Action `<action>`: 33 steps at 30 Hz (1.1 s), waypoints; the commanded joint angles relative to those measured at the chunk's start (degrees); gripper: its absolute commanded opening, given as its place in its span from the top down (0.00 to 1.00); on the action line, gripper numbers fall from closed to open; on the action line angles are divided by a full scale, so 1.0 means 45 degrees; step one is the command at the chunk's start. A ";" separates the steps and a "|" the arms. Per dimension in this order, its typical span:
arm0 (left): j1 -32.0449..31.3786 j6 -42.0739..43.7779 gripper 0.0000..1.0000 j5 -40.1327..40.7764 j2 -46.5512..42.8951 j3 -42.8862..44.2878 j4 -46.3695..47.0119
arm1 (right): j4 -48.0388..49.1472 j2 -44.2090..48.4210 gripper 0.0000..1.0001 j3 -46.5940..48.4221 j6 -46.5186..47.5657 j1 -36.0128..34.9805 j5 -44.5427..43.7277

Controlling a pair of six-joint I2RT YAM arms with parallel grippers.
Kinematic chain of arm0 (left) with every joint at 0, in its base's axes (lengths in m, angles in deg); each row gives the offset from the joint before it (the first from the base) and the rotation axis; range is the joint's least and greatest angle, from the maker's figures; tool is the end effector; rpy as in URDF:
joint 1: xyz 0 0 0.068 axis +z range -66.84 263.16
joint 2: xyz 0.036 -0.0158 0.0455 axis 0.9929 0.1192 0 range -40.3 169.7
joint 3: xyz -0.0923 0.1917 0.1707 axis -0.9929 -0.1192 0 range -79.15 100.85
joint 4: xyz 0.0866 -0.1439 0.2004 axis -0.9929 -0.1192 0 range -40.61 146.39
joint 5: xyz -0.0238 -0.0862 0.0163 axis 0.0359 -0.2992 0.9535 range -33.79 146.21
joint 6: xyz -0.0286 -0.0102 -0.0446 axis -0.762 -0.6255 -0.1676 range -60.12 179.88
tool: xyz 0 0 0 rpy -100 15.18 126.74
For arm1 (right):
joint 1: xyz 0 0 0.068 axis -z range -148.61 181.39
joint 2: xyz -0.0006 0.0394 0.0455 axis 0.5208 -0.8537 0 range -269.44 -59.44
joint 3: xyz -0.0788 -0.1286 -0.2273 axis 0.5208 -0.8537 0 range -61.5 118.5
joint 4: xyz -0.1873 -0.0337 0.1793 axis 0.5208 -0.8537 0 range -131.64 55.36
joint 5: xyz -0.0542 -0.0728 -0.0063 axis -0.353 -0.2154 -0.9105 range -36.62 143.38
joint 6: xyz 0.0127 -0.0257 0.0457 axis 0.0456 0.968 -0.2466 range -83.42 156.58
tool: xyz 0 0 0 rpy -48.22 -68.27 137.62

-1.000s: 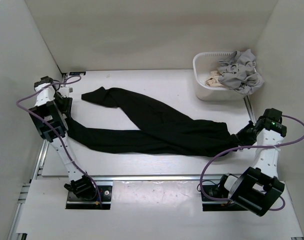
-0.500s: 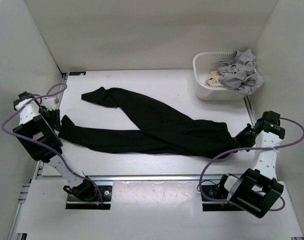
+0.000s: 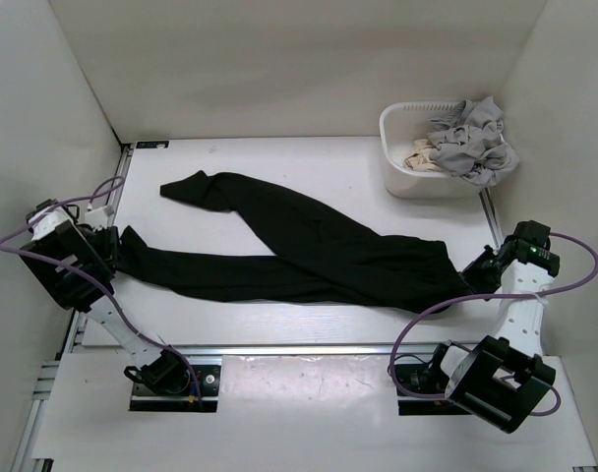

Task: Fold and stack the trousers
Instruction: Flatten the trousers out

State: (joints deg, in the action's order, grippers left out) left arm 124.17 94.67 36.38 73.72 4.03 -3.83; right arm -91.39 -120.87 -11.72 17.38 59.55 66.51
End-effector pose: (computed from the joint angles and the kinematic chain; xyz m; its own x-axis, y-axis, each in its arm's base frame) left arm 0.2845 0.2314 0.1730 -0.9745 -0.1362 -0.1784 -0.0804 0.9539 -0.2892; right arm 0.1677 -0.0806 0.2536 -0.6471 0.7099 -0.2781 0.6342 0.7037 0.3203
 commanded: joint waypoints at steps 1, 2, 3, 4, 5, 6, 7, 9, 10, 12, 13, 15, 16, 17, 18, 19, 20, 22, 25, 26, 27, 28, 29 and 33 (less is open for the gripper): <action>-0.0148 -0.0463 0.42 -0.0670 0.0170 0.0656 0.0355 | -0.0025 0.0213 1.00 -0.0182 0.0263 0.0089 -0.0143; -0.0285 -0.0580 0.42 -0.0342 0.0345 0.0657 0.0511 | -0.0025 0.0213 1.00 -0.0183 0.0263 0.0089 -0.0143; -0.0286 -0.0582 0.42 -0.0222 0.0482 0.0812 0.0513 | -0.0025 0.0213 1.00 -0.0183 0.0263 0.0089 -0.0259; -0.0402 -0.0582 0.42 -0.0221 0.0793 0.0813 0.0513 | -0.0025 0.0213 1.00 -0.0183 0.0263 0.0089 -0.0260; -0.0403 -0.0582 0.42 -0.0221 0.0912 0.0813 0.0513 | -0.0025 0.0213 1.00 -0.0183 0.0263 0.0089 -0.0260; -0.0403 -0.0582 0.42 -0.0221 0.0913 0.0929 0.0513 | -0.0025 0.0213 1.00 -0.0183 0.0263 0.0089 -0.0260; -0.0403 -0.0582 0.43 -0.0395 0.1087 0.0930 0.0513 | -0.0025 0.0213 1.00 -0.0183 0.0263 0.0089 -0.0260; -0.0519 -0.0582 0.64 -0.0845 0.1089 0.0930 0.0513 | -0.0025 0.0213 1.00 -0.0183 0.0263 0.0089 -0.0260; -0.0521 -0.0466 0.77 -0.0962 0.1089 0.0930 0.0513 | -0.0025 0.0213 1.00 -0.0183 0.0263 0.0089 -0.0260; -0.0521 -0.0290 0.86 -0.1079 0.1089 0.0930 0.0182 | -0.0025 0.0213 1.00 -0.0183 0.0263 0.0089 -0.0378; -0.0521 -0.0289 0.86 -0.1080 0.0953 0.0930 0.0181 | -0.0025 0.0213 1.00 -0.0183 0.0263 0.0089 -0.0378; -0.0521 0.0003 0.86 -0.1196 0.0835 0.0930 -0.0170 | -0.0025 0.0097 1.00 -0.0027 0.0147 0.0089 -0.0242; -0.0521 0.0140 0.86 -0.1333 0.0699 0.1201 -0.0480 | 0.0226 -0.0020 1.00 0.0418 0.0030 0.0089 -0.0241; -0.0521 0.0141 0.86 -0.1334 0.0582 0.1416 -0.0599 | 0.0403 -0.0504 1.00 0.0732 -0.0087 0.0089 -0.0241; -0.0675 0.0141 0.86 -0.1334 0.0581 0.1689 -0.0601 | 0.0559 -0.0877 1.00 0.1199 -0.0301 0.0089 -0.0106; -0.0793 0.0141 0.86 -0.1334 0.0581 0.2040 -0.0755 | 0.0696 -0.1325 1.00 0.1842 -0.0419 0.0089 -0.0104; -0.1026 -0.0052 0.86 -0.1334 0.0581 0.3010 -0.1086 | 0.0813 -0.2335 1.00 0.3608 -0.0556 0.0089 0.0089; -0.1436 -0.0248 0.86 -0.1334 0.1008 0.5289 -0.1730 | 0.0951 -0.3395 1.00 0.5802 -0.0966 0.0089 0.0675; -0.1575 -0.0950 0.86 -0.1334 0.2337 0.9223 -0.3390 | 0.0231 -0.5408 1.00 1.1495 -0.1280 0.0089 0.1301; -0.1575 -0.1069 0.86 -0.0870 0.2339 0.9927 -0.3394 | -0.0023 -0.5605 1.00 1.2270 -0.1280 0.0089 0.1302; -0.1575 -0.1070 0.86 -0.0653 0.2223 1.0128 -0.3394 | -0.0393 -0.5723 1.00 1.2780 -0.1280 0.0089 0.1302; -0.1575 -0.1070 0.86 -0.0438 0.2086 1.0130 -0.3394 | -0.0532 -0.5724 1.00 1.2998 -0.1125 0.0244 0.1302; -0.1575 -0.0780 0.86 -0.0281 0.1891 0.9530 -0.3394 | -0.0533 -0.5221 1.00 1.2672 -0.0969 0.0246 0.1186; -0.1575 -0.0114 0.86 0.0285 0.1032 0.7695 -0.3394 | -0.0300 -0.3657 1.00 0.9538 -0.0850 0.0246 0.0738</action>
State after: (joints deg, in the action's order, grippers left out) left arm 116.26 91.91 34.08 81.02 43.72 -16.42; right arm -89.40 -140.78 39.49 12.88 60.60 70.92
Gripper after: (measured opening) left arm 0.149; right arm 0.002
